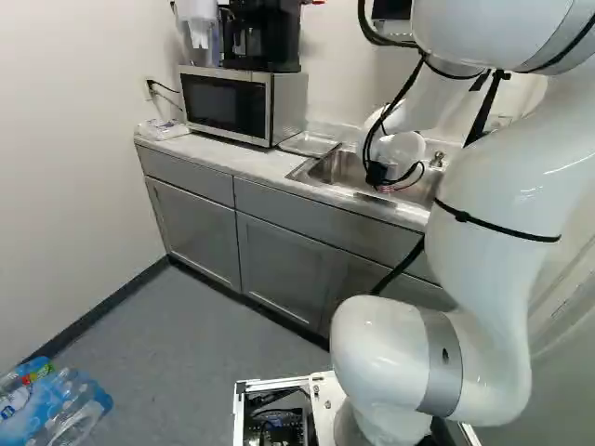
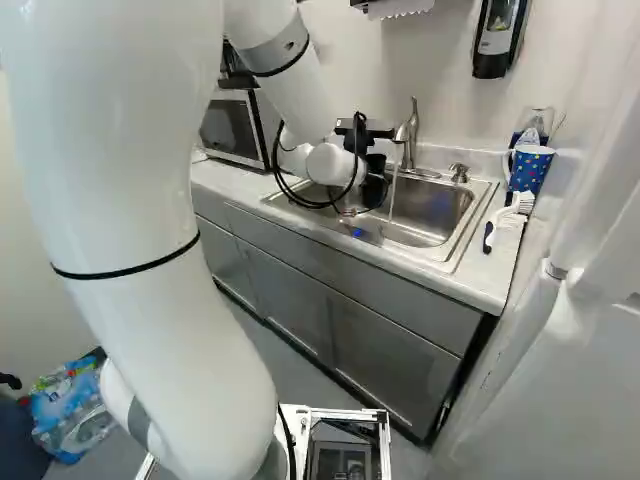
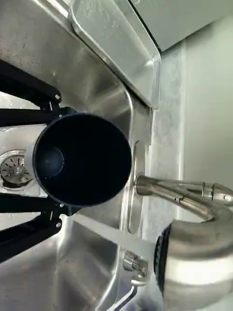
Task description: Rinse the cup and place it in the tray
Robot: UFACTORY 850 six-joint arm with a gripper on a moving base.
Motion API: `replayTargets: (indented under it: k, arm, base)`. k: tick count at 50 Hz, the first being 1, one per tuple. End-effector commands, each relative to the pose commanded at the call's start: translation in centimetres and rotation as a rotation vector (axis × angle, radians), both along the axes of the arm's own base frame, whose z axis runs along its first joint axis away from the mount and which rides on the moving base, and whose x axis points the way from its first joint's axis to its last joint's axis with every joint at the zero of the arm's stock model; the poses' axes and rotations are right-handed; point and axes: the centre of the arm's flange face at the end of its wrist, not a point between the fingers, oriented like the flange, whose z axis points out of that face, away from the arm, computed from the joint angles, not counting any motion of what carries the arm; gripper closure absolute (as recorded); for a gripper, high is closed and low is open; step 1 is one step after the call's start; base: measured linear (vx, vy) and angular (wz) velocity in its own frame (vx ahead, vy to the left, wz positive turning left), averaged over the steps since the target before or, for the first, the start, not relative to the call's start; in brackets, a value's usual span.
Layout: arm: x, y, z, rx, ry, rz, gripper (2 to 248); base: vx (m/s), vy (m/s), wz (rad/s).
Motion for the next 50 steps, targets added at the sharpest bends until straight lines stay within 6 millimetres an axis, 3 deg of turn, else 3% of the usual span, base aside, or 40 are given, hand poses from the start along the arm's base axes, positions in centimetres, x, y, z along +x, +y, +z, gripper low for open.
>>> replayTargets:
  k: [25, 50]
  arm:
    - [-0.9, -3.6, 0.0, -0.001, -0.002, -0.068, 125]
    - [-0.9, -3.6, 0.0, -0.001, -0.002, -0.068, 125]
  base:
    - [0.000, 0.000, 0.000]
    - [0.000, 0.000, 0.000]
